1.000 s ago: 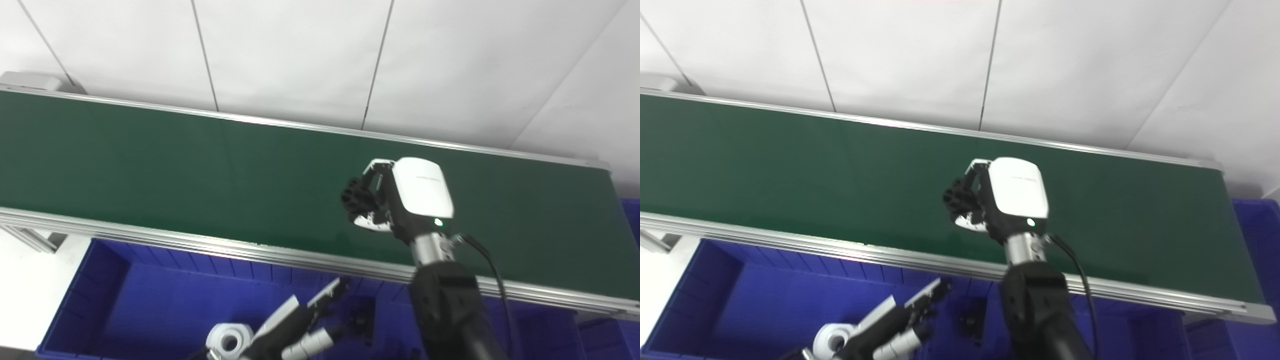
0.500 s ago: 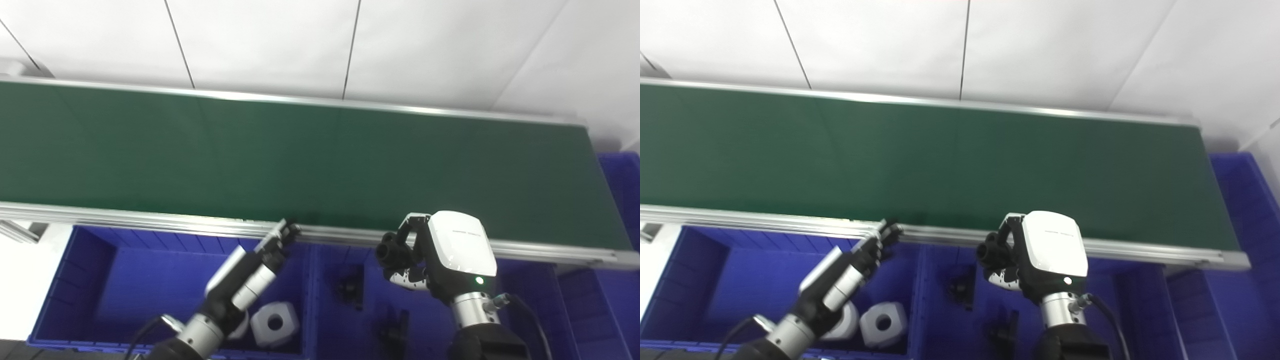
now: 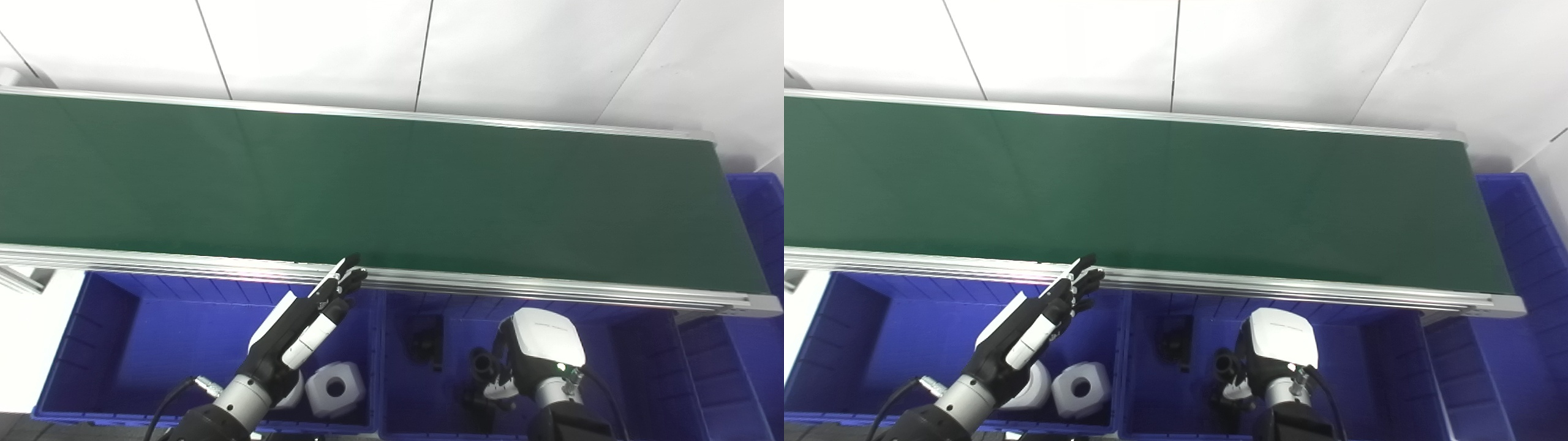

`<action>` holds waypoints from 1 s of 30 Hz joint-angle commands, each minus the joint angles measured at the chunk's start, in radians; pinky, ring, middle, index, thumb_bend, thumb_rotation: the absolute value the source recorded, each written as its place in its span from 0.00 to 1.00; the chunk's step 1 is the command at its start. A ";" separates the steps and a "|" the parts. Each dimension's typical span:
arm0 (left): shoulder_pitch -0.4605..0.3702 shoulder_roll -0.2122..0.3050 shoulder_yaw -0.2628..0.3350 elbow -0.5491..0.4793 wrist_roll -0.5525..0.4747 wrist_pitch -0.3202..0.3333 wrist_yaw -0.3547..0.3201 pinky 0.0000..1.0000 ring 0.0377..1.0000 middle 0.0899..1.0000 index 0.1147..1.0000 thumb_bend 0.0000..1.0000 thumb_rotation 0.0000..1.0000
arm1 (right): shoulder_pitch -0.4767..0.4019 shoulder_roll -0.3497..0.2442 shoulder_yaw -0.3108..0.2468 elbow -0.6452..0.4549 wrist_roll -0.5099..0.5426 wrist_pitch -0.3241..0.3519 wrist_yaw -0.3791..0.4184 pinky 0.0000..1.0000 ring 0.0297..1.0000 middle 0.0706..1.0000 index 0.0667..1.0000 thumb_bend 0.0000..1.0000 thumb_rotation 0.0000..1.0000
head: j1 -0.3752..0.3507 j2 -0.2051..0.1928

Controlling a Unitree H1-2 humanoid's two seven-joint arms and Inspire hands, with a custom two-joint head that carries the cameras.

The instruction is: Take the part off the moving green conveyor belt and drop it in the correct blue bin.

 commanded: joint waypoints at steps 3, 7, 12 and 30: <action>0.006 -0.011 -0.007 -0.029 -0.004 -0.006 0.005 0.94 0.98 0.96 1.00 0.81 0.91 | -0.006 0.011 -0.010 -0.043 -0.055 -0.043 0.092 0.72 0.77 0.81 0.77 1.00 0.56 | 0.009 -0.002; 0.002 -0.010 -0.008 -0.017 -0.001 -0.014 0.003 0.95 0.97 0.96 1.00 0.84 0.92 | -0.011 0.015 -0.014 -0.052 -0.063 -0.061 0.156 0.96 0.92 0.92 0.88 1.00 0.71 | 0.013 -0.007; 0.002 -0.010 -0.009 -0.014 0.002 -0.014 0.003 0.94 0.97 0.96 1.00 0.84 0.91 | -0.007 0.027 -0.021 -0.071 -0.037 -0.072 0.153 0.80 0.85 0.90 0.88 1.00 0.78 | 0.017 -0.009; 0.021 0.021 -0.028 0.066 0.076 -0.110 0.017 1.00 0.99 0.96 1.00 0.88 0.96 | 0.360 0.308 -0.020 -0.107 1.133 -0.281 -0.305 0.76 0.84 0.85 0.85 0.83 1.00 | 0.117 -0.081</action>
